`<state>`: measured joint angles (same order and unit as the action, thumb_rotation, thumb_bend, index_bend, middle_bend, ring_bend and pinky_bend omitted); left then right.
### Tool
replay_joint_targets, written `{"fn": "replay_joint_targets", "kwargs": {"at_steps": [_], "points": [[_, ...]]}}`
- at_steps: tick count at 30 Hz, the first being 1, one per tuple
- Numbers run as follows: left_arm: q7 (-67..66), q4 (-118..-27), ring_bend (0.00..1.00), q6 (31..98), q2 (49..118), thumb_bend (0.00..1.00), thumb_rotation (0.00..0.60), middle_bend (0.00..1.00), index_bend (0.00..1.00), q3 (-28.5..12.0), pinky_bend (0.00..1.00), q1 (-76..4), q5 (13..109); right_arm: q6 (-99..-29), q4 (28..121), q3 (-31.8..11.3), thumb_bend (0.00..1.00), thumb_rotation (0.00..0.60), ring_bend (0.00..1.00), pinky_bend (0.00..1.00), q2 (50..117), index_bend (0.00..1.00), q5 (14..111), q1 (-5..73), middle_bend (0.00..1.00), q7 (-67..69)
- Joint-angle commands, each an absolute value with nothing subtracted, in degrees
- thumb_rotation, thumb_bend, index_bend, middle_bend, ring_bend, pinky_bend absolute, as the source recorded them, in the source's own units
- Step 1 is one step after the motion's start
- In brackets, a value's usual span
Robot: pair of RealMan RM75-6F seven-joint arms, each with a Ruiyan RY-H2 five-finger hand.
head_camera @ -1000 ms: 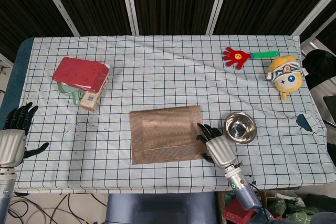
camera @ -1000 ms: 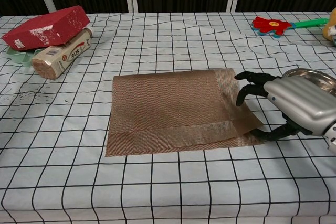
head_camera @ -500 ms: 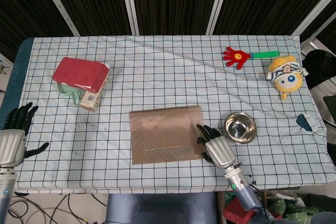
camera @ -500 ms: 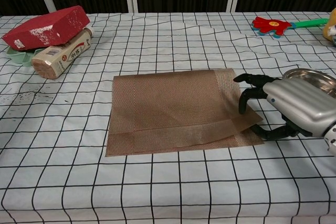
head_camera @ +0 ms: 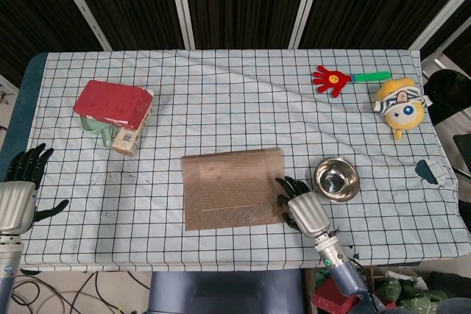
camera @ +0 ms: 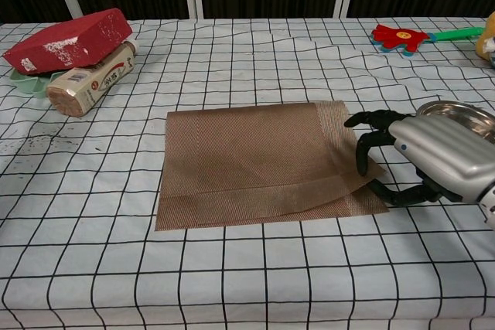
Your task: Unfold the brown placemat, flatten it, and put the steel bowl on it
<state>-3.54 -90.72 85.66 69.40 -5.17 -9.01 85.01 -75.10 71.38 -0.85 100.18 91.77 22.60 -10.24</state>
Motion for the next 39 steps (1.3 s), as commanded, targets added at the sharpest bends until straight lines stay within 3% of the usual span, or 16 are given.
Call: {"fn": "replay_joint_targets", "kwargs": {"at_steps": [1, 7, 25, 29, 39], "points": [[-3.55, -90.72, 0.0, 85.66, 69.42, 0.0, 0.6, 0.0, 0.0, -5.17, 0.05, -9.01, 85.01, -75.17, 71.28, -0.77, 0.43, 0.6, 0.13, 0.23, 100.22, 0.56, 91.86, 22.54, 0.17, -10.13], [-3.56, -90.77, 0.0, 85.68, 69.41, 0.0, 0.6, 0.0, 0.0, -5.16, 0.05, -9.0, 85.05, -75.19, 71.2, -0.8, 0.48, 0.6, 0.13, 0.23, 100.18, 0.58, 91.9, 22.49, 0.18, -10.17], [-3.36, -90.76, 0.0, 85.54, 69.41, 0.0, 0.6, 0.0, 0.0, -5.26, 0.05, -9.1, 84.93, -76.87, 77.53, -1.28, 0.48, 0.6, 0.13, 0.23, 97.6, 0.61, 93.74, 22.74, 0.18, -10.08], [-3.14, -90.79, 0.0, 85.2, 69.33, 0.0, 0.6, 0.0, 0.0, -5.47, 0.05, -9.24, 84.51, -76.4, 81.93, -3.64, 0.48, 0.6, 0.13, 0.23, 96.07, 0.61, 91.86, 23.27, 0.18, -11.09], [-1.52, -91.2, 0.0, 84.22, 68.66, 0.0, 0.6, 0.0, 0.0, -6.16, 0.05, -9.52, 83.01, -70.74, 90.04, -15.3, 0.48, 0.6, 0.13, 0.23, 93.48, 0.63, 79.25, 27.73, 0.19, -17.01]]}}
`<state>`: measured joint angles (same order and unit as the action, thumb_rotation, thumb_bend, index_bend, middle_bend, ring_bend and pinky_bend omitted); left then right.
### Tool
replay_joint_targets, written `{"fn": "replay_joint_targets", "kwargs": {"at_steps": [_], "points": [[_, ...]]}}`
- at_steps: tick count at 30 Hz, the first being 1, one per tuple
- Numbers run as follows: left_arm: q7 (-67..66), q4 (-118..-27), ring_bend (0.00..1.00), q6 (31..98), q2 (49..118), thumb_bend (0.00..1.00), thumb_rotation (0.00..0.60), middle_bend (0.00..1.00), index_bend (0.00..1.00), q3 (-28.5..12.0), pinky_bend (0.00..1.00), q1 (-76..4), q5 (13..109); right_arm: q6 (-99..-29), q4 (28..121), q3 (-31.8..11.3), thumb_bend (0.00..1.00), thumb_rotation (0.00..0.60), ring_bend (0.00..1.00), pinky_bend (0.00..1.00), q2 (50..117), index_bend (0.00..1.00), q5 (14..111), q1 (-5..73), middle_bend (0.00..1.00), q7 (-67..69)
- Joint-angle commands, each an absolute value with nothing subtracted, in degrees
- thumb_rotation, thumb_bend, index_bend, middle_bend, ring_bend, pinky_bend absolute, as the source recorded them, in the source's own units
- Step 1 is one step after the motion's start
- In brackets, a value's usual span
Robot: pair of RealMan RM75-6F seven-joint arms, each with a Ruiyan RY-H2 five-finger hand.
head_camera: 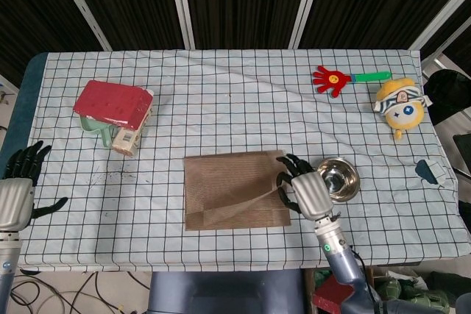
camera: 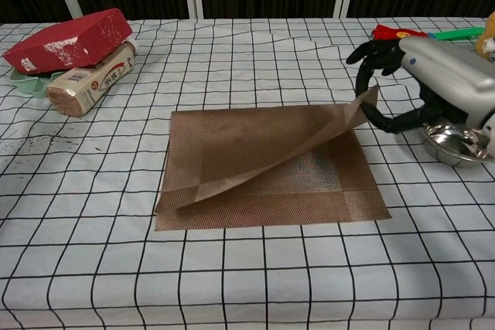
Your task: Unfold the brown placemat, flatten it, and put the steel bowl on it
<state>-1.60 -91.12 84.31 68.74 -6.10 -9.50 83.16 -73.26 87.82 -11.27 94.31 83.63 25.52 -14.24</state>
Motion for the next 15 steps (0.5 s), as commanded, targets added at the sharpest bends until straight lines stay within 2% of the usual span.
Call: {"fn": "replay_joint_targets", "kwargs": {"at_steps": [1, 8, 15], "points": [[-1.45, -91.26, 0.0, 84.13, 68.6, 0.0, 0.6, 0.0, 0.0, -6.19, 0.05, -9.53, 82.89, -70.03, 90.12, -16.39, 0.48, 0.6, 0.13, 0.23, 93.49, 0.64, 77.94, 28.41, 0.19, -17.91], [-1.15, -92.18, 0.0, 83.04, 67.92, 0.0, 0.6, 0.0, 0.0, -6.22, 0.05, -9.64, 81.86, -64.41, 88.51, -23.98, 0.48, 0.6, 0.13, 0.23, 95.14, 0.65, 66.02, 34.31, 0.19, -24.98], [-0.45, -93.01, 0.0, 82.24, 67.22, 0.0, 0.6, 0.0, 0.0, -6.36, 0.05, -9.66, 80.85, -61.73, 83.12, -29.69, 0.48, 0.6, 0.13, 0.23, 98.65, 0.65, 55.39, 41.33, 0.19, -31.97]]}}
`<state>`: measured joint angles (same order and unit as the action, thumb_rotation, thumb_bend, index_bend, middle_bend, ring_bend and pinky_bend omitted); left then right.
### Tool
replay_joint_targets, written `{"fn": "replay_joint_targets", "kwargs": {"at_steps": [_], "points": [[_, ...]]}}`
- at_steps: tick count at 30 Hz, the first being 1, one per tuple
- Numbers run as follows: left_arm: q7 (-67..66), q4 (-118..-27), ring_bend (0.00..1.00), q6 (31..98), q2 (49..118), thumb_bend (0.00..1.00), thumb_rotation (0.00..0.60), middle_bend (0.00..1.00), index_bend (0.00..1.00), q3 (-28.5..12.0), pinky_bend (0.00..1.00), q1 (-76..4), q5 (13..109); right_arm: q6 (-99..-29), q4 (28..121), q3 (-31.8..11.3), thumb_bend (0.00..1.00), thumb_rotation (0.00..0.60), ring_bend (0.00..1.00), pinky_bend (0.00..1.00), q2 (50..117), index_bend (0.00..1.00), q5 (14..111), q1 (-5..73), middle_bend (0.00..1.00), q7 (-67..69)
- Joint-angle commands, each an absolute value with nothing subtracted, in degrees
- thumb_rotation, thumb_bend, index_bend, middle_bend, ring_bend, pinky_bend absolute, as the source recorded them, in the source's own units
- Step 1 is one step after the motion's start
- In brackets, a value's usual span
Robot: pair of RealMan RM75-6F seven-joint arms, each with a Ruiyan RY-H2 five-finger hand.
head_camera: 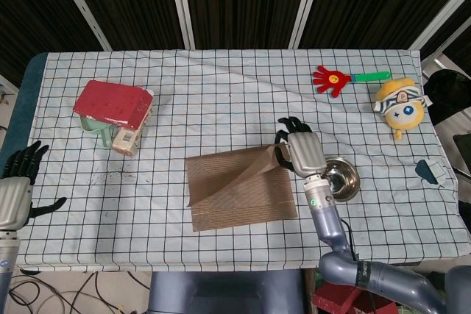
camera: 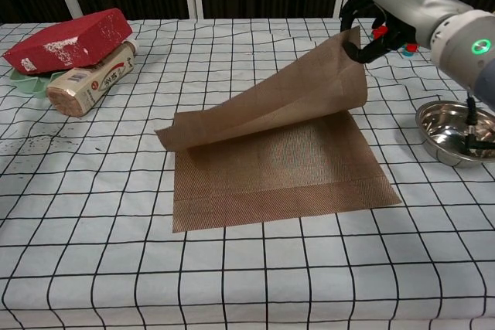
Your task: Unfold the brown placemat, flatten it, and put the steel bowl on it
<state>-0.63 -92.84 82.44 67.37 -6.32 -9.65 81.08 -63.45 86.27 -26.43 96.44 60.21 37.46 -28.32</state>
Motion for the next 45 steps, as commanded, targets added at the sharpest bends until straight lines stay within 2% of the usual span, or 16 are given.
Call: {"fn": "replay_joint_targets", "kwargs": {"at_steps": [1, 8, 14, 20, 24, 26, 28, 30, 34, 38, 45], "points": [[-0.29, -93.13, 0.0, 82.08, 67.13, 0.0, 0.6, 0.0, 0.0, -6.38, 0.05, -9.67, 80.67, -61.62, 82.38, -30.38, 0.48, 0.6, 0.13, 0.23, 99.18, 0.65, 54.12, 42.28, 0.19, -32.66], [0.36, -93.86, 0.0, 81.26, 66.57, 0.0, 0.6, 0.0, 0.0, -6.48, 0.05, -9.81, 79.96, -61.58, 75.38, -34.37, 0.48, 0.6, 0.13, 0.23, 102.59, 0.66, 47.43, 49.24, 0.2, -36.9], [0.71, -94.5, 0.0, 80.4, 66.19, 0.0, 0.6, 0.0, 0.0, -6.52, 0.05, -9.92, 79.07, -60.64, 63.53, -37.14, 0.48, 0.6, 0.13, 0.23, 105.27, 0.66, 43.36, 56.44, 0.2, -38.35], [0.58, -94.69, 0.0, 80.12, 66.19, 0.0, 0.6, 0.0, 0.0, -6.67, 0.05, -10.03, 78.53, -59.2, 56.26, -37.68, 0.47, 0.6, 0.13, 0.23, 106.68, 0.66, 41.77, 59.86, 0.2, -37.43], [0.32, -94.81, 0.0, 79.88, 66.2, 0.0, 0.6, 0.0, 0.0, -6.69, 0.05, -10.11, 78.21, -58.02, 52.48, -37.51, 0.43, 0.6, 0.13, 0.23, 107.21, 0.65, 40.53, 61.56, 0.18, -36.83], [0.17, -94.86, 0.0, 79.75, 66.21, 0.0, 0.6, 0.0, 0.0, -6.7, 0.05, -10.15, 78.03, -57.49, 51.69, -37.26, 0.37, 0.6, 0.13, 0.22, 107.33, 0.59, 39.83, 61.97, 0.15, -36.96], [-0.04, -94.94, 0.0, 79.61, 66.2, 0.0, 0.6, 0.0, 0.0, -6.7, 0.05, -10.18, 77.82, -57.0, 51.44, -36.69, 0.3, 0.6, 0.12, 0.21, 107.35, 0.42, 38.82, 62.14, 0.11, -37.75], [-0.25, -95.05, 0.0, 79.47, 66.15, 0.0, 0.6, 0.0, 0.0, -6.66, 0.05, -10.21, 77.69, -56.8, 51.91, -36.07, 0.24, 0.6, 0.12, 0.21, 107.16, 0.3, 37.85, 62.05, 0.09, -38.7], [-0.41, -95.13, 0.0, 79.55, 66.12, 0.0, 0.6, 0.0, 0.0, -6.6, 0.05, -10.22, 77.82, -57.29, 54.44, -34.95, 0.16, 0.6, 0.12, 0.21, 106.24, 0.15, 36.74, 61.01, 0.06, -39.43], [-0.38, -95.02, 0.0, 79.82, 66.2, 0.0, 0.6, 0.0, 0.0, -6.61, 0.05, -10.16, 77.96, -58.97, 58.64, -33.43, 0.13, 0.6, 0.12, 0.21, 104.27, 0.08, 37.2, 59.31, 0.05, -39.48], [-0.61, -94.83, 0.0, 80.31, 66.34, 0.0, 0.6, 0.0, 0.0, -6.47, 0.05, -10.06, 78.47, -63.38, 70.52, -29.53, 0.12, 0.6, 0.12, 0.21, 97.96, 0.07, 40.46, 54.02, 0.05, -38.7]]}}
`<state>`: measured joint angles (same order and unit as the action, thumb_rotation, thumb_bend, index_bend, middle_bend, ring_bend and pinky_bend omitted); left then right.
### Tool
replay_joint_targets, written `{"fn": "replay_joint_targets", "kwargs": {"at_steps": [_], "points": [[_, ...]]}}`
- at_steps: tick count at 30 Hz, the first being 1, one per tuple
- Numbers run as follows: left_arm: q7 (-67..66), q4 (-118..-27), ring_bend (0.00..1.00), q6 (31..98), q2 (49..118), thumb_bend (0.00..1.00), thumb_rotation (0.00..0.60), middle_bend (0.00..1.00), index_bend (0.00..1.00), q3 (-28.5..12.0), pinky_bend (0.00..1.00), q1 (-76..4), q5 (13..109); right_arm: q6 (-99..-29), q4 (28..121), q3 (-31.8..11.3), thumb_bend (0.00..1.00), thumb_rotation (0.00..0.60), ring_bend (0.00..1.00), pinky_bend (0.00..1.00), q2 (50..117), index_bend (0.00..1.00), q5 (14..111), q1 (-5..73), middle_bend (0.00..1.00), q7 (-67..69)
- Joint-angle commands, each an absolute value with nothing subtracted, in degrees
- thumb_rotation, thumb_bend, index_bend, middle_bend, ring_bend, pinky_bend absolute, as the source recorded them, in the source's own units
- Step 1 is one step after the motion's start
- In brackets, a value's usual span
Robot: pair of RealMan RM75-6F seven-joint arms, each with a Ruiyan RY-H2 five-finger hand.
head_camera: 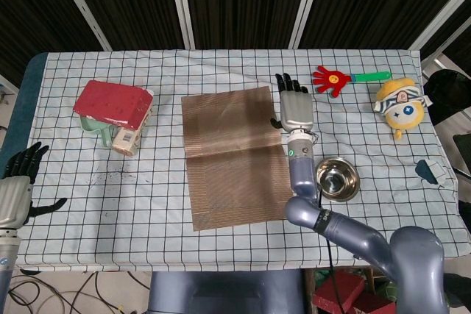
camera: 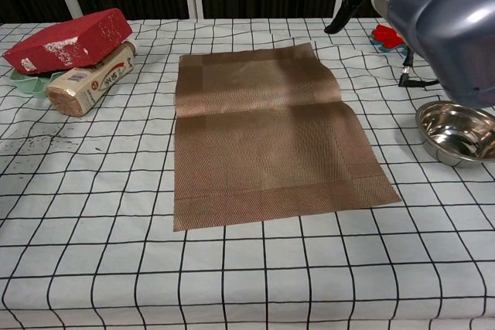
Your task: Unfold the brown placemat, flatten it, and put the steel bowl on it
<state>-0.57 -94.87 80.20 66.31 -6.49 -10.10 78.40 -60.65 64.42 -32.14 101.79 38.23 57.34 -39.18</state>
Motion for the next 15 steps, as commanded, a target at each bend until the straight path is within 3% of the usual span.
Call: {"fn": "replay_joint_targets", "kwargs": {"at_steps": [1, 10, 15], "points": [[-0.63, -94.79, 0.0, 80.38, 66.37, 0.0, 0.6, 0.0, 0.0, -6.47, 0.05, -10.05, 78.51, -64.06, 72.3, -28.82, 0.12, 0.6, 0.12, 0.21, 96.89, 0.07, 41.19, 53.08, 0.05, -38.51], [-1.23, -94.42, 0.0, 81.05, 66.78, 0.0, 0.6, 0.0, 0.0, -6.43, 0.05, -9.94, 78.93, -71.34, 90.68, -19.75, 0.08, 0.6, 0.11, 0.21, 84.78, 0.07, 51.35, 41.25, 0.05, -33.49], [-1.57, -94.31, 0.0, 81.38, 66.99, 0.0, 0.6, 0.0, 0.0, -6.5, 0.05, -9.87, 78.97, -74.4, 94.54, -15.36, 0.04, 0.6, 0.11, 0.21, 81.19, 0.07, 57.11, 36.57, 0.05, -30.07]]}}
